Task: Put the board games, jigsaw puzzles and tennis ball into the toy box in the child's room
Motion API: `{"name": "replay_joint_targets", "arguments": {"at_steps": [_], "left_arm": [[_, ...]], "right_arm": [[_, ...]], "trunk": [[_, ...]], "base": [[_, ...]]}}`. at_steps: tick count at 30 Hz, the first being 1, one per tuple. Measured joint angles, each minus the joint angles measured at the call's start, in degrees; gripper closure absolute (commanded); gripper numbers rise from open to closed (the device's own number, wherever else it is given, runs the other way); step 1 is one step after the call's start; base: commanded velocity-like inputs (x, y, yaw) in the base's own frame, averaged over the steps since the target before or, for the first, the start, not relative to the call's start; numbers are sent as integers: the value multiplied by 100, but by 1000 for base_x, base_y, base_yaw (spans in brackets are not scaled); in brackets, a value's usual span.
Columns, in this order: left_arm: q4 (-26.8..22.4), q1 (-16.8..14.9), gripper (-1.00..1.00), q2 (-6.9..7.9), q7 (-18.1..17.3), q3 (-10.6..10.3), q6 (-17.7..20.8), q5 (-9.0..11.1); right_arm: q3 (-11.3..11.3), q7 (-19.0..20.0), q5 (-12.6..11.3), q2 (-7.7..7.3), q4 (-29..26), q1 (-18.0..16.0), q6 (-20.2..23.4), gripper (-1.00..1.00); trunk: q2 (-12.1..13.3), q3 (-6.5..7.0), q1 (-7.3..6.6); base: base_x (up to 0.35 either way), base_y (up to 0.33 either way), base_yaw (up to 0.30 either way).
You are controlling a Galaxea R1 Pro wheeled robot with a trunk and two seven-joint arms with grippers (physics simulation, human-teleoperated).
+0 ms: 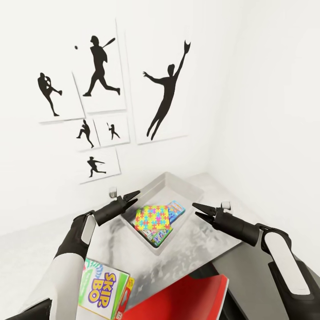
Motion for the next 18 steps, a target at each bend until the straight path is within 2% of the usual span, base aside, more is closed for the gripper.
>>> {"name": "replay_joint_targets", "arguments": {"at_steps": [9, 18], "left_arm": [[-1, 1, -100, -6, -1, -7, -3, -2], [0, 0, -100, -7, 0, -13, -28, 0]], "right_arm": [[-4, 2, 0, -4, 1, -1, 0, -100], [-4, 2, 0, -4, 0, -1, 0, -100]], "trunk": [[0, 84, 0], [0, 168, 0]], "base": [[0, 122, 0], [0, 29, 0]]}}
